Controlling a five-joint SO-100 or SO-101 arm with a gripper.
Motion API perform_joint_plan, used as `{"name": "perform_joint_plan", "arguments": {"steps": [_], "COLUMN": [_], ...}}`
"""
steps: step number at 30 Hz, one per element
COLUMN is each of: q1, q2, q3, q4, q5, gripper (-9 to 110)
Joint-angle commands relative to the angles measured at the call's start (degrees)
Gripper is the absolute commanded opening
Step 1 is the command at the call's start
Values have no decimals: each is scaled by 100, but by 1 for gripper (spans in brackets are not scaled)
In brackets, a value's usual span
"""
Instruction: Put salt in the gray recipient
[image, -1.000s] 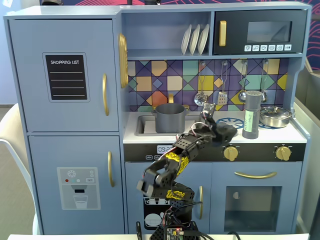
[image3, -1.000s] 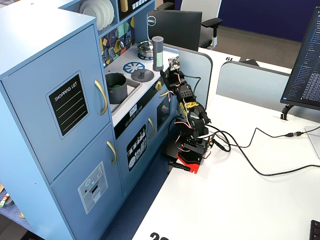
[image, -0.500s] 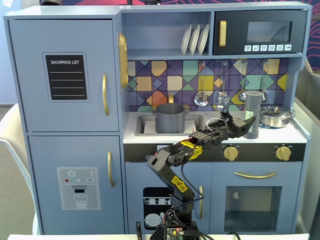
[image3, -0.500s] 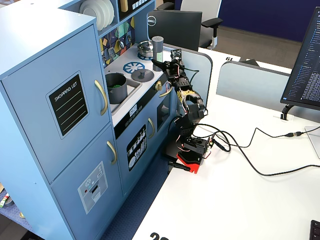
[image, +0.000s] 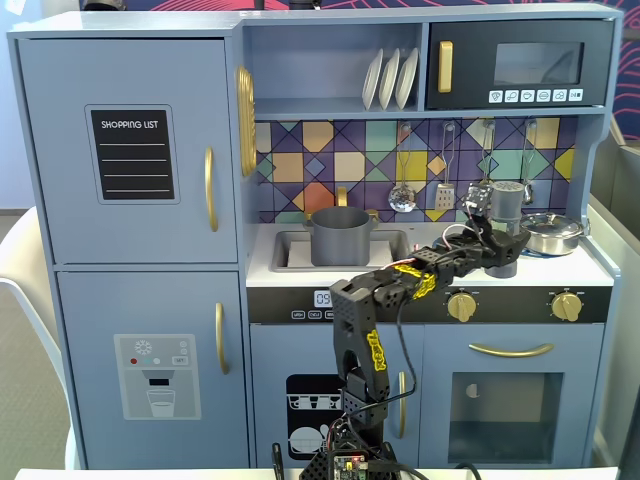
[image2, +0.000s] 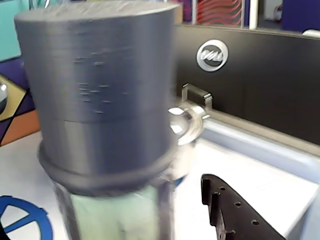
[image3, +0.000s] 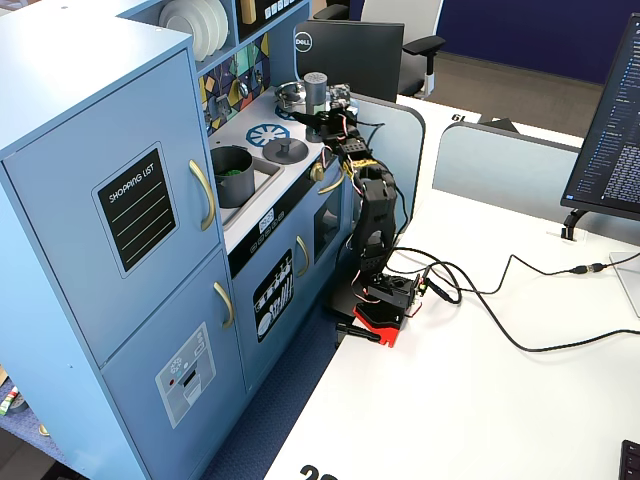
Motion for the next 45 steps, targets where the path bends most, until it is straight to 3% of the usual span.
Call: {"name": "perform_joint_plan", "arguments": {"steps": [1,9,13,14,20,25,29,33,37,45], "q1": [-193,-360,-483,-519,-650,-1169,-1986,-3032,-3911,-5019], "q2": [-378,-949,-993,-984,-211,1204,2215,2786,2883,2206], "q3": [-1046,-1819,-1863,-1890,-1907,-1898,-1872,-1362,-1336,-1802], "q4": [70,18,-202,-264,-97,1397,2522,2698,3331,4069], "q5": [26,-132,-483,-404,659,2364,4711,6855,8842,11593], "gripper": [57,47,5,0,0,0,0,0,0,0]}}
